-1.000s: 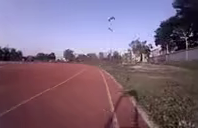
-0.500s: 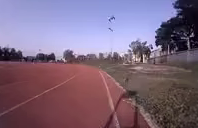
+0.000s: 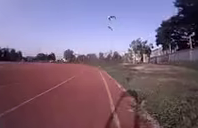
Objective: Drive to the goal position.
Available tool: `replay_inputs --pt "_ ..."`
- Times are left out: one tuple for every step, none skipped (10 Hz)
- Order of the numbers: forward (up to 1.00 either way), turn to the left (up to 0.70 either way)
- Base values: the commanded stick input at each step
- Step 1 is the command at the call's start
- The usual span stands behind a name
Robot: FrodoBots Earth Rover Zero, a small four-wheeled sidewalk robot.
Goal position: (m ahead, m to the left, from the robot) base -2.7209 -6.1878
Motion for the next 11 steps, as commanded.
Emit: replay_inputs --pt "0.7 0.0" --pt "0.7 0.0" --pt "0.7 -0.14" --pt "0.7 -0.14" --pt "0.7 -0.14" --pt "0.7 -0.14" --pt "0.7 -0.14" --pt "0.7 -0.14" --pt "0.7 0.0" --pt "0.7 0.0" --pt "0.7 0.0"
